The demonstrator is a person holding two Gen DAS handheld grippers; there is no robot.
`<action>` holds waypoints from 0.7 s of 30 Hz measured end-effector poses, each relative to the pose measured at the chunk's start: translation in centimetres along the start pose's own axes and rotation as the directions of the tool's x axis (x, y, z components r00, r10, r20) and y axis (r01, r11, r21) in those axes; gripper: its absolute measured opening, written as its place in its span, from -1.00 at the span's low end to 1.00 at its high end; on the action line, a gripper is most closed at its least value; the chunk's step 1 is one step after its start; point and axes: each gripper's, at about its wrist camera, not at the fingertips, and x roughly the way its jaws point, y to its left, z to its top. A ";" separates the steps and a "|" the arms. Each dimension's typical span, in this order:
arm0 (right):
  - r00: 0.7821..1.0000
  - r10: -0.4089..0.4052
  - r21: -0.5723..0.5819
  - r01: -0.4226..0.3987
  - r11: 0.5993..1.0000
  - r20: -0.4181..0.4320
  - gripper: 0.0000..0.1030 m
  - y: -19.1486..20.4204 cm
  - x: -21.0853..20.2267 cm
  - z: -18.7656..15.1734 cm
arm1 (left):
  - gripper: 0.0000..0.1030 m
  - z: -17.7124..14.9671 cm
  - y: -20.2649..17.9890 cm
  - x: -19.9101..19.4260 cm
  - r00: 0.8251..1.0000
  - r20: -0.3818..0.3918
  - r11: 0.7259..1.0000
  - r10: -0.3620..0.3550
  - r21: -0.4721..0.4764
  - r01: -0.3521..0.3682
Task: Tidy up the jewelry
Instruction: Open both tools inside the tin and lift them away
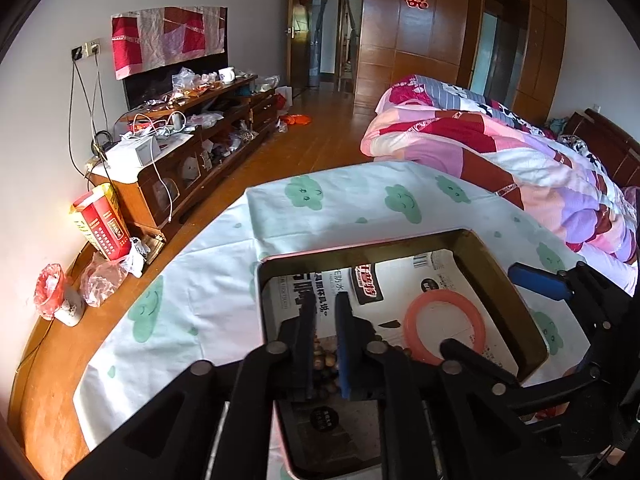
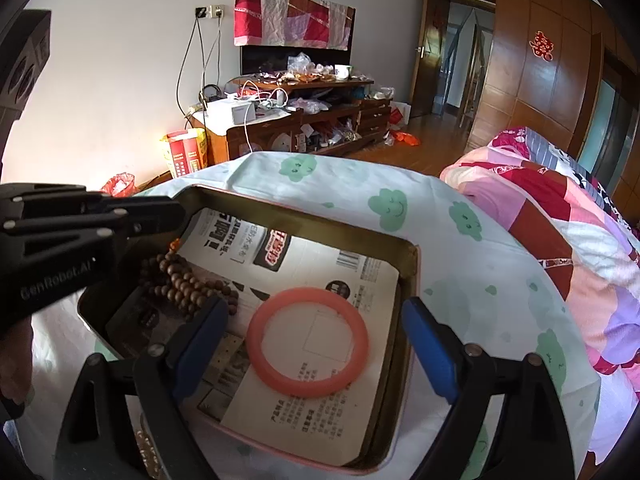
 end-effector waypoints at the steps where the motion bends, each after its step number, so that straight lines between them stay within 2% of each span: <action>1: 1.000 -0.005 -0.002 0.005 1.000 0.001 0.77 0.0 -0.2 0.0 | -0.42 0.0 0.2 -0.2 1.000 0.006 1.000 0.006 -0.005 -0.006; 2: 1.000 -0.006 -0.002 0.006 1.000 0.004 0.77 0.0 -0.3 0.0 | -0.25 -0.1 0.3 -0.4 1.000 0.011 1.000 0.012 -0.008 -0.012; 3: 1.000 -0.006 -0.003 0.006 1.000 0.007 0.80 0.0 -0.5 0.0 | 0.10 -0.1 0.4 -0.6 1.000 0.021 1.000 0.022 -0.014 -0.022; 4: 1.000 -0.009 -0.004 0.009 1.000 0.009 0.84 0.1 -0.6 0.0 | 0.28 -0.2 0.6 -1.1 0.998 0.044 0.999 0.037 -0.021 -0.037; 12: 0.999 -0.032 -0.017 0.032 0.999 0.022 0.88 0.3 -2.6 -0.4 | 0.31 -1.5 1.1 -3.0 0.997 0.047 0.998 0.057 -0.039 -0.056; 18: 0.999 -0.047 -0.002 0.047 0.999 0.017 0.88 0.0 -4.4 -1.7 | 0.31 -4.3 0.3 -5.8 0.992 0.061 0.993 0.113 -0.028 -0.111; 21: 0.997 -0.070 0.007 0.070 0.998 0.016 0.88 -0.1 -5.5 -2.8 | 0.31 -5.9 0.0 -7.1 0.993 0.053 0.993 0.109 -0.044 -0.107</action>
